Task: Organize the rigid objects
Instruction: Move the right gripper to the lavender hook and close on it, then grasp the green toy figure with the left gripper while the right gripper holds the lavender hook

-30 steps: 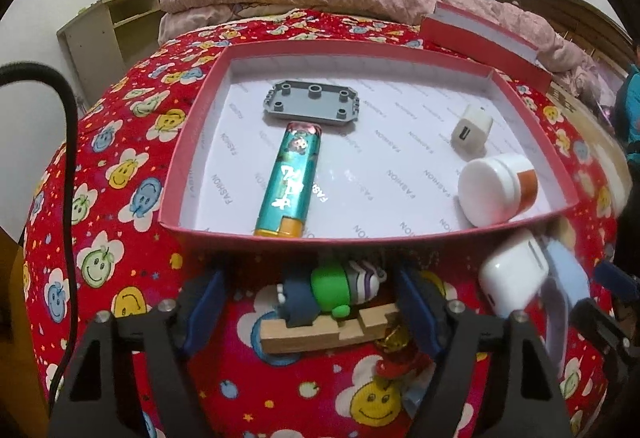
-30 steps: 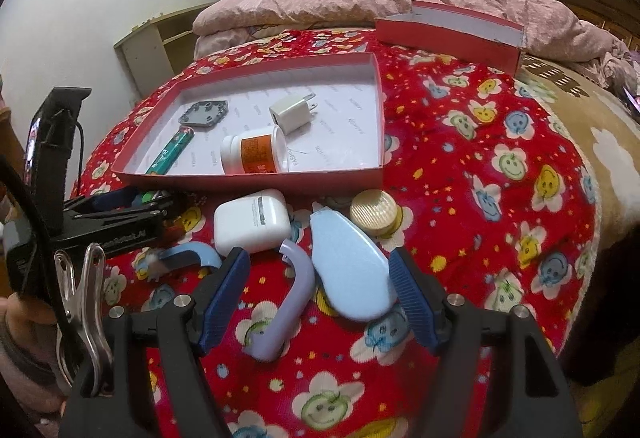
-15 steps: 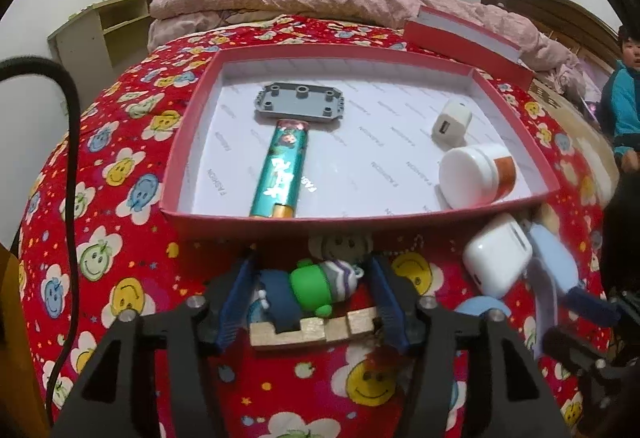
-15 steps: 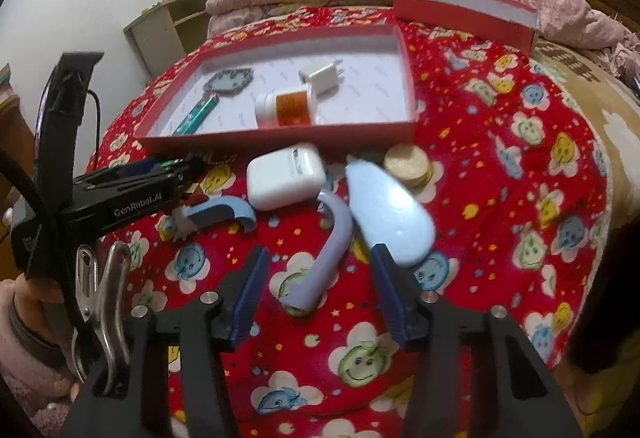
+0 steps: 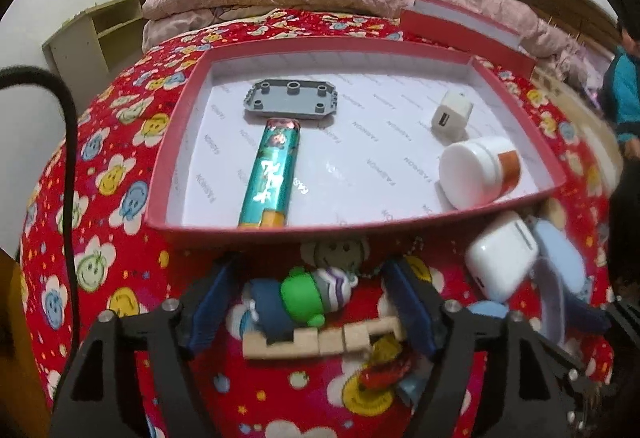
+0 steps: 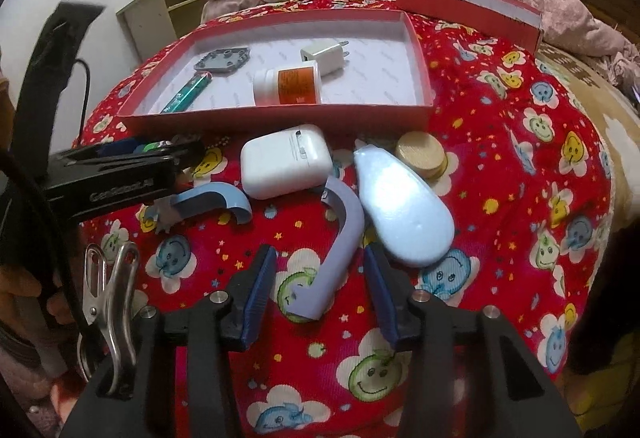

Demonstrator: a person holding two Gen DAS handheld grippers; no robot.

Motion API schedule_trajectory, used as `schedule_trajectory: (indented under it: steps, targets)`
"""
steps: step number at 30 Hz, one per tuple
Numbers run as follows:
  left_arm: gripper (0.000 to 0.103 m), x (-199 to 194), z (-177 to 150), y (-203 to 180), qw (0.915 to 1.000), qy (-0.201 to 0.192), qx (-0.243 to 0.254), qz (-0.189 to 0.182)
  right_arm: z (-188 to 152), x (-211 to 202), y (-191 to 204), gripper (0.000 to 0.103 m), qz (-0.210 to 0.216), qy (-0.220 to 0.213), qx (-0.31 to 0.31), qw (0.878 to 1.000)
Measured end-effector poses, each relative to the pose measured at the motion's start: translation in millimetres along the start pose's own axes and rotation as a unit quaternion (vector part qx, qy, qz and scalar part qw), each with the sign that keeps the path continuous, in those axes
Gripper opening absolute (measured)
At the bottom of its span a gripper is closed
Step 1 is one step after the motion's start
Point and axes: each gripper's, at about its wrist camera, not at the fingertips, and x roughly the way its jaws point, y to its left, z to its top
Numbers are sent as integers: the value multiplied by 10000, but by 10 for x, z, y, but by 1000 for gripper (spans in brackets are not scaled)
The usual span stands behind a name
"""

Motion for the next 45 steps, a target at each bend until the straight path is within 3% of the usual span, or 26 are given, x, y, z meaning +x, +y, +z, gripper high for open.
schedule_trajectory:
  steps: [3,7,8,13,14,15,20,25,27,29,32,39,45]
  targets:
    - [81,10,10,18,9999,-19,-109,-18,1,6,18,48,-56,-26,-33,10000]
    - [51,-55,-6,118,9997,-35,-254,-26,-9,1,43,38,-257,-47,-67,9996]
    - [35,-67,-2,159,9994,-7,-325,-115,-14,-2,40,36,-300,-65,-52,9995]
    - [30,-146,-16,334,9977,40,-572,-369,-19,-14,-15,20,-365,-114,83,9992]
    - [19,-177,-22,357,9977,-7,-563,-377,-18,-16,-30,18,-357,-119,116,9992]
    - [18,-213,-25,377,9977,-47,-551,-399,-15,-17,-38,16,-342,-119,132,9993]
    - [15,-362,-30,449,9975,-175,-518,-444,-17,-28,-34,16,-293,-146,131,9994]
    - [15,-445,-44,512,9980,-176,-403,-462,-24,-56,-19,15,-198,-183,130,9996]
    - [20,-473,-51,511,9986,-131,-236,-455,-24,-61,-17,15,-162,-191,138,9996]
    - [48,-490,-74,501,9994,-121,-75,-330,-26,-57,-18,15,-123,-182,152,9996]
    - [67,-502,-128,513,9997,-186,31,-145,-30,-50,-24,15,-77,-170,179,9997]
    - [72,-544,-184,624,9993,-111,-92,-342,-33,-43,-39,15,-15,-154,206,9997]
    - [72,-599,-4,712,9994,-241,-211,-118,-37,-34,-51,15,26,-144,237,9996]
